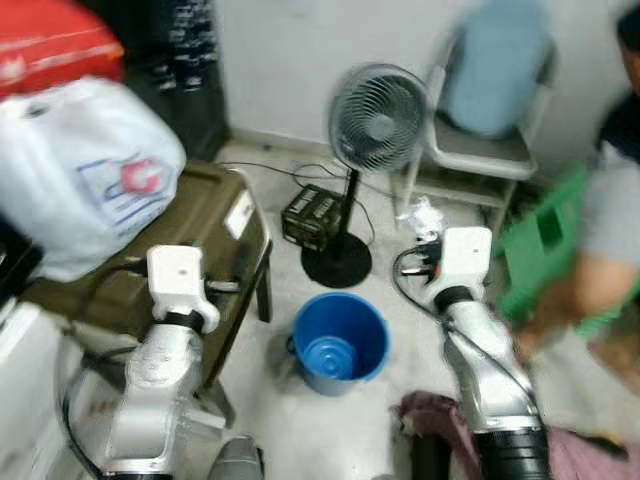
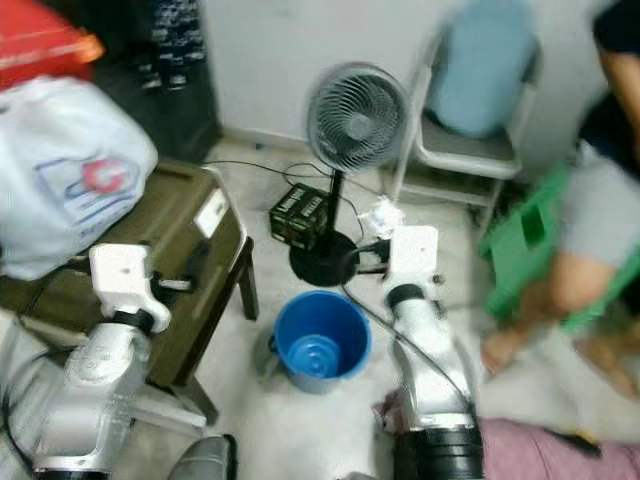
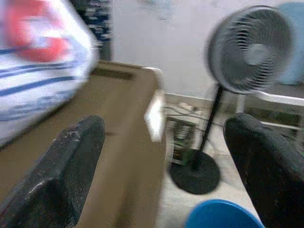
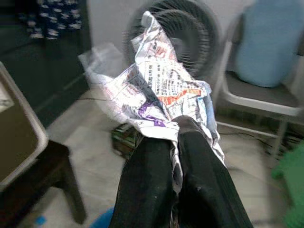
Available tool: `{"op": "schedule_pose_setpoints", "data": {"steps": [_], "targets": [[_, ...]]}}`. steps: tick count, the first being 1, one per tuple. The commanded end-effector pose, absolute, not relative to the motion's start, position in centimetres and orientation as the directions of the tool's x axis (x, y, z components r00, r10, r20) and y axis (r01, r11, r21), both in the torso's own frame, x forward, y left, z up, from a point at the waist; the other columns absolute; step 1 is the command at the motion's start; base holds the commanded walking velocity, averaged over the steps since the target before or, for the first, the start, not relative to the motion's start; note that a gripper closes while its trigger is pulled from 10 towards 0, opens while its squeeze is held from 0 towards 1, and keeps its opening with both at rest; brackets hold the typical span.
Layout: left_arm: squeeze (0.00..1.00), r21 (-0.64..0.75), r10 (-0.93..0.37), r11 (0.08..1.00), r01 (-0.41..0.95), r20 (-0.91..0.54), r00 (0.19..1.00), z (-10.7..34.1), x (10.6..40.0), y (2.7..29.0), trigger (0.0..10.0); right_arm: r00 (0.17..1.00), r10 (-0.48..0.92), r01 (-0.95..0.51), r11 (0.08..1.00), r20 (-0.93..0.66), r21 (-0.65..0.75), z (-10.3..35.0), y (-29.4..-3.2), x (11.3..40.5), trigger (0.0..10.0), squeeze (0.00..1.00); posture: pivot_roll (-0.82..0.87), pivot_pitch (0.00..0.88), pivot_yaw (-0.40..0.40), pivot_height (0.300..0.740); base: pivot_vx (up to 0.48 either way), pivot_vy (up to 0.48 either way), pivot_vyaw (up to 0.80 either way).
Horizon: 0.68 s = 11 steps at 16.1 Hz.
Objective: Clean up the room
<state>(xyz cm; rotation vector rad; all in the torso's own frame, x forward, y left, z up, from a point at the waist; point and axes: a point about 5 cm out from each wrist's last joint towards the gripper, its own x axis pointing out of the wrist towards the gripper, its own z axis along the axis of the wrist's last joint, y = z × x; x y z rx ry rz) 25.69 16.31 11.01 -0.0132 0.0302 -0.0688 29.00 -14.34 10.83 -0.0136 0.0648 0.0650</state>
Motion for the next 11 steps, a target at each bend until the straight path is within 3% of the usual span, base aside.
{"op": "schedule_pose_setpoints", "data": {"steps": [1,11], "targets": [[0.00,-0.029,-0.094,0.995,0.094,-0.018,0.995,11.16,25.70,15.74,10.0,0.997,0.042,-0.043,0.999,-0.061,-0.023,10.92,-15.13,28.99,10.0,0.00,-0.02,0.051,-0.083,0.740,0.000,0.000,0.00],[0.00,-0.038,-0.112,0.993,0.112,-0.010,0.994,11.23,25.68,15.51,10.0,0.997,0.040,-0.042,0.999,-0.067,-0.027,10.80,-15.21,28.98,10.0,0.00,-0.02,0.047,-0.085,0.740,0.314,0.000,0.00]]}}
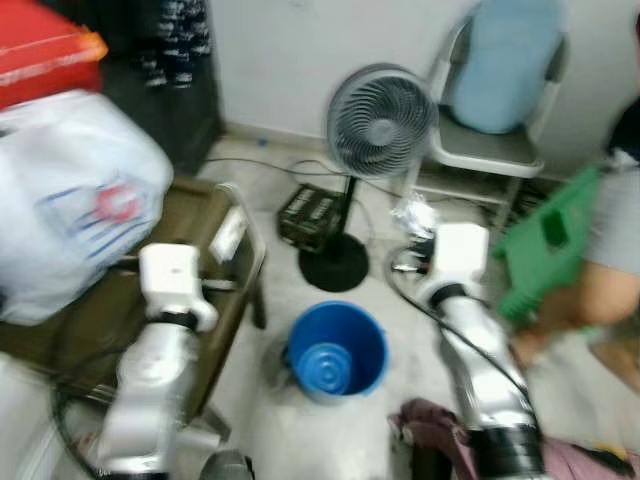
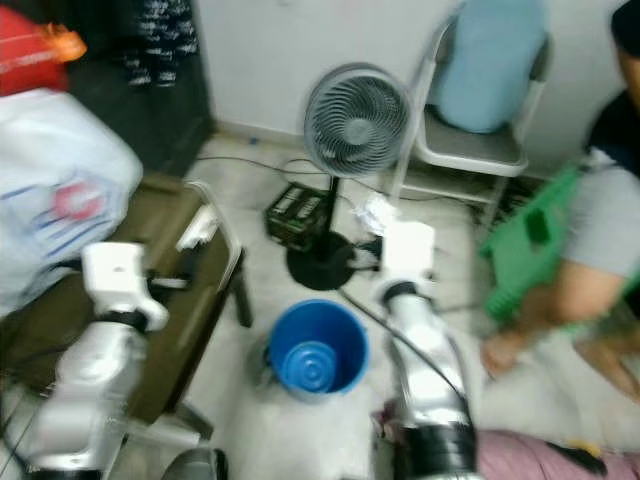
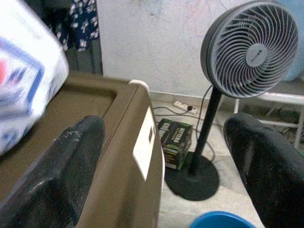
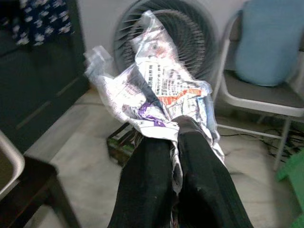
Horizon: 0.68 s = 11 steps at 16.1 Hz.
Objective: Clean up the room
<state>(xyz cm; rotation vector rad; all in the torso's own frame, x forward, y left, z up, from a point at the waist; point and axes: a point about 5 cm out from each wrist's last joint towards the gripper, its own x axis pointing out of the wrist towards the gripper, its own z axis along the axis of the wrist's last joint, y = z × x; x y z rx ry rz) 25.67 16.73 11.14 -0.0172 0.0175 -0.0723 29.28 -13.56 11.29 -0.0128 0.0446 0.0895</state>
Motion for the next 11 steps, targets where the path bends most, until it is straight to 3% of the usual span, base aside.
{"op": "schedule_pose_setpoints", "data": {"steps": [1,5,11], "targets": [[0.00,-0.039,-0.112,0.993,0.111,-0.009,0.994,11.23,25.67,15.51,10.0,0.997,0.041,-0.043,0.999,-0.069,-0.028,10.77,-15.19,28.97,10.0,0.00,-0.02,0.047,-0.085,0.740,0.345,0.000,0.00],[0.00,-0.042,-0.113,0.993,0.112,-0.011,0.994,11.16,25.61,15.44,10.0,0.996,0.044,-0.046,0.999,-0.072,-0.029,10.70,-15.19,28.94,10.0,0.00,-0.02,0.040,-0.086,0.740,0.337,0.000,0.00],[0.00,-0.037,-0.103,0.994,0.102,-0.016,0.995,11.17,25.75,15.50,10.0,0.996,0.051,-0.053,0.998,-0.072,-0.030,10.67,-15.00,29.06,10.0,0.00,-0.02,0.046,-0.087,0.740,0.000,0.000,0.00]]}}
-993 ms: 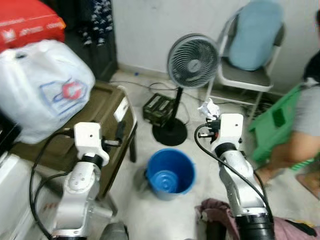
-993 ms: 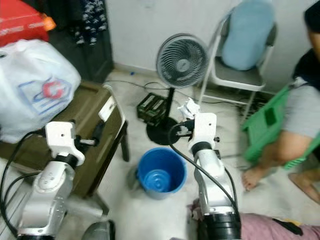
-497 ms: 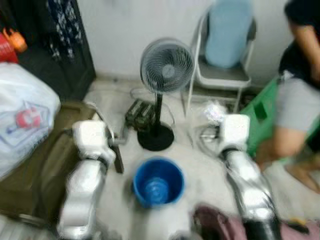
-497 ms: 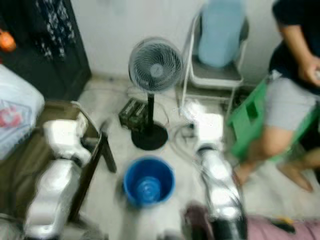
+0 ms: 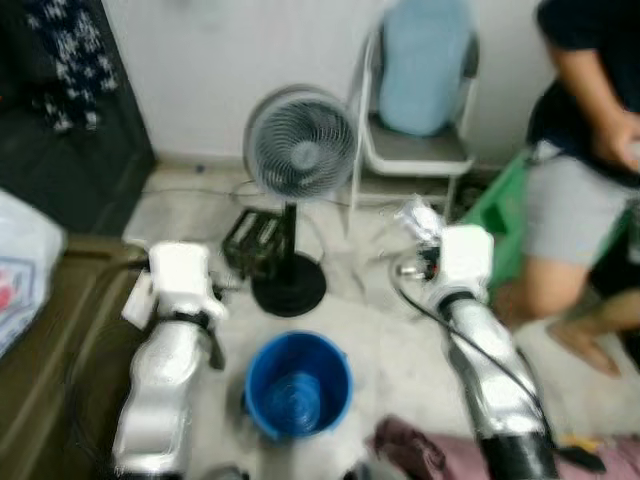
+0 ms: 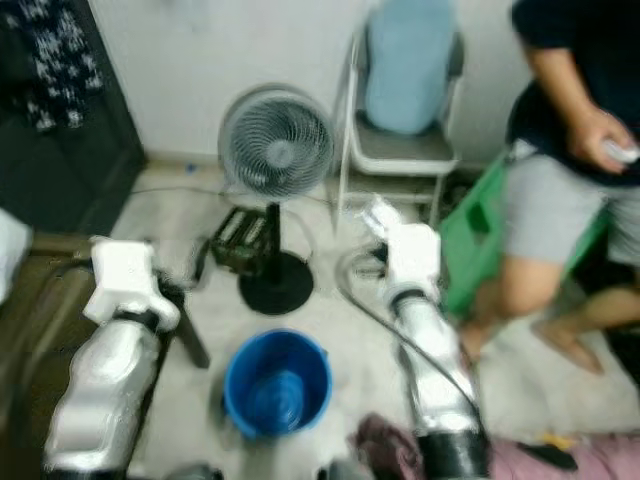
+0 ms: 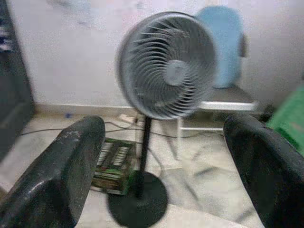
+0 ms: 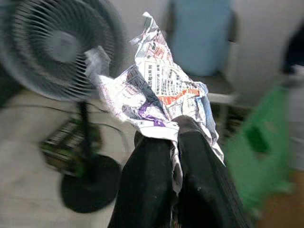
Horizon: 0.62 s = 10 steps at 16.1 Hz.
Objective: Clean up the room
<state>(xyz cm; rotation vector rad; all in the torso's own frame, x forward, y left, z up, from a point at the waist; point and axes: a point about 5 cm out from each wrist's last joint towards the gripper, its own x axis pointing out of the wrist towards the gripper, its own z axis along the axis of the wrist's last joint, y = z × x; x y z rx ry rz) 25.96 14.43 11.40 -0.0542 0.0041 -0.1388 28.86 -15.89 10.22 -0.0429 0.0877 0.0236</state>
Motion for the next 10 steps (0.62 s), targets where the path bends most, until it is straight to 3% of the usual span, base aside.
{"op": "schedule_pose_setpoints", "data": {"steps": [1,6,8,10], "targets": [[0.00,-0.037,-0.103,0.994,0.103,-0.014,0.995,11.24,25.83,15.53,10.0,0.996,0.052,-0.054,0.998,-0.072,-0.030,10.70,-14.97,29.12,10.0,0.00,-0.02,0.050,-0.087,0.740,0.000,0.000,0.00],[0.00,-0.027,-0.107,0.994,0.107,0.001,0.994,11.52,26.11,15.60,10.0,0.996,0.059,-0.061,0.998,-0.064,-0.035,10.75,-14.71,29.38,10.0,0.00,-0.02,0.058,-0.085,0.740,0.000,0.000,0.10],[0.00,-0.032,-0.103,0.994,0.103,0.008,0.995,11.66,26.08,15.71,10.0,0.996,0.056,-0.058,0.998,-0.064,-0.028,10.73,-14.62,29.35,10.0,0.00,-0.02,0.058,-0.085,0.740,0.287,0.000,0.80],[0.00,-0.032,-0.101,0.994,0.101,0.005,0.995,11.60,26.09,15.74,10.0,0.996,0.057,-0.059,0.998,-0.066,-0.027,10.70,-14.57,29.44,10.0,0.00,-0.01,0.046,-0.085,0.740,0.289,0.000,0.00]]}}
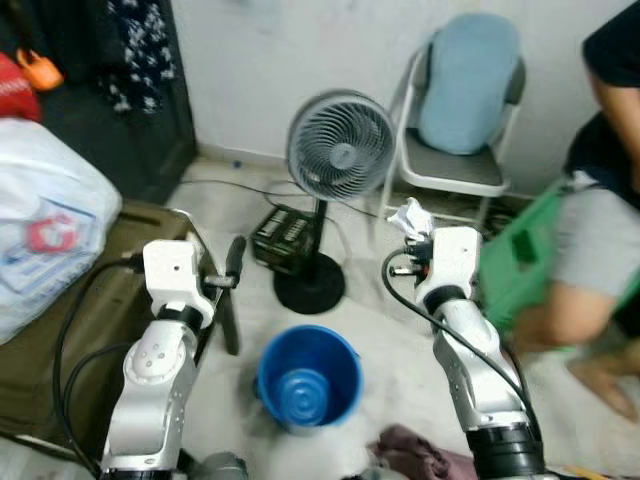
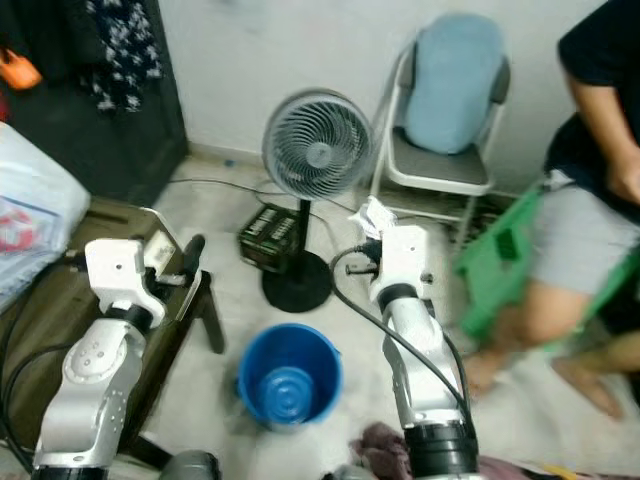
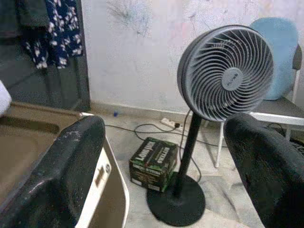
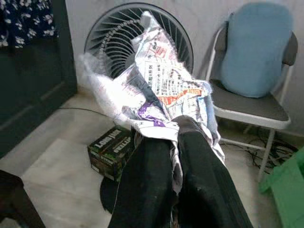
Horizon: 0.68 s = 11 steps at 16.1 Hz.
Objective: Clean up the room
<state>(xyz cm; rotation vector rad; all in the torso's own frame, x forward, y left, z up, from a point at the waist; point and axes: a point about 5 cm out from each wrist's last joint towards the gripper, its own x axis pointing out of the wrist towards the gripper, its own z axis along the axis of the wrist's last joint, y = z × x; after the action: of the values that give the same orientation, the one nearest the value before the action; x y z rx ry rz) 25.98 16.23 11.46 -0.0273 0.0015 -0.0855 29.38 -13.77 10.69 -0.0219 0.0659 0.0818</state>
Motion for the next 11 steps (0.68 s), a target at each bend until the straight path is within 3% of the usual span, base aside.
{"op": "schedule_pose_setpoints", "data": {"steps": [1,5,11], "targets": [[0.00,-0.029,-0.097,0.995,0.097,-0.005,0.995,11.4,26.0,15.7,10.0,0.996,0.055,-0.057,0.998,-0.067,-0.025,10.7,-14.6,29.5,10.0,0.00,-0.01,0.047,-0.087,0.740,0.000,0.000,0.00],[0.00,-0.022,-0.102,0.995,0.102,-0.007,0.995,11.4,25.9,15.8,10.0,0.992,0.056,-0.060,0.998,-0.110,-0.033,9.9,-14.4,29.5,10.0,0.00,-0.01,0.049,-0.088,0.740,0.000,0.000,0.00],[0.00,0.176,-0.339,0.926,0.335,-0.005,0.941,12.2,23.5,16.0,10.0,0.960,0.021,-0.035,0.998,-0.278,-0.047,6.9,-14.1,30.9,10.0,0.00,0.06,0.074,-0.088,0.740,0.000,0.000,0.00]]}}
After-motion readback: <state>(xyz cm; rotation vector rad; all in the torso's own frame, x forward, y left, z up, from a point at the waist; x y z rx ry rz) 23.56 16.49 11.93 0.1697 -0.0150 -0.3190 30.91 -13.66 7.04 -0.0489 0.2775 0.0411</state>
